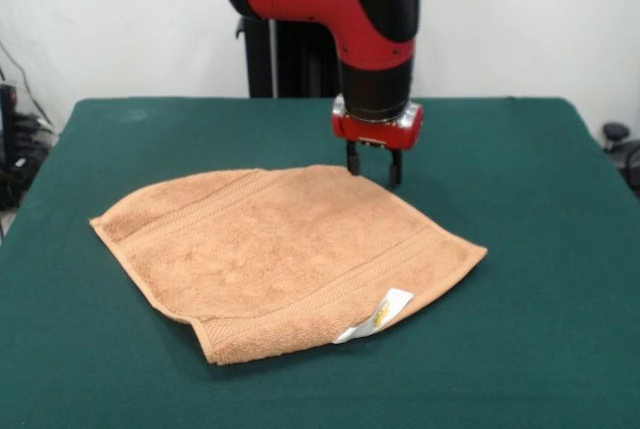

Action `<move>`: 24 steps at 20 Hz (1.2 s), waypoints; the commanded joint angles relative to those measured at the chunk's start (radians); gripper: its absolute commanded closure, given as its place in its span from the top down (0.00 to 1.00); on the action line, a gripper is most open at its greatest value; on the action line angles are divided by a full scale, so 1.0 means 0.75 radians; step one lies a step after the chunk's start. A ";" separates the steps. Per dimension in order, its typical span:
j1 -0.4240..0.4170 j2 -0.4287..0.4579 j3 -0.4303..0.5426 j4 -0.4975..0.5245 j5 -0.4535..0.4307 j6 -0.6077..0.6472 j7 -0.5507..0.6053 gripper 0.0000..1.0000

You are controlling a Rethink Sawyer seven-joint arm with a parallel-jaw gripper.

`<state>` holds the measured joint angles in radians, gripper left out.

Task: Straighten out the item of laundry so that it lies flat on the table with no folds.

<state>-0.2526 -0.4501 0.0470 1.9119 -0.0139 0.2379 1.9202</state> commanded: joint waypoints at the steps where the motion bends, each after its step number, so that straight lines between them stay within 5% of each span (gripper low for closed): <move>1: 0.097 0.259 0.069 -0.119 0.121 -0.279 0.349 1.00; 24: 0.046 0.223 0.047 -0.096 0.045 -0.262 0.232 1.00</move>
<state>-0.2276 -0.4474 0.0247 1.9084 0.0098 0.2338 1.9208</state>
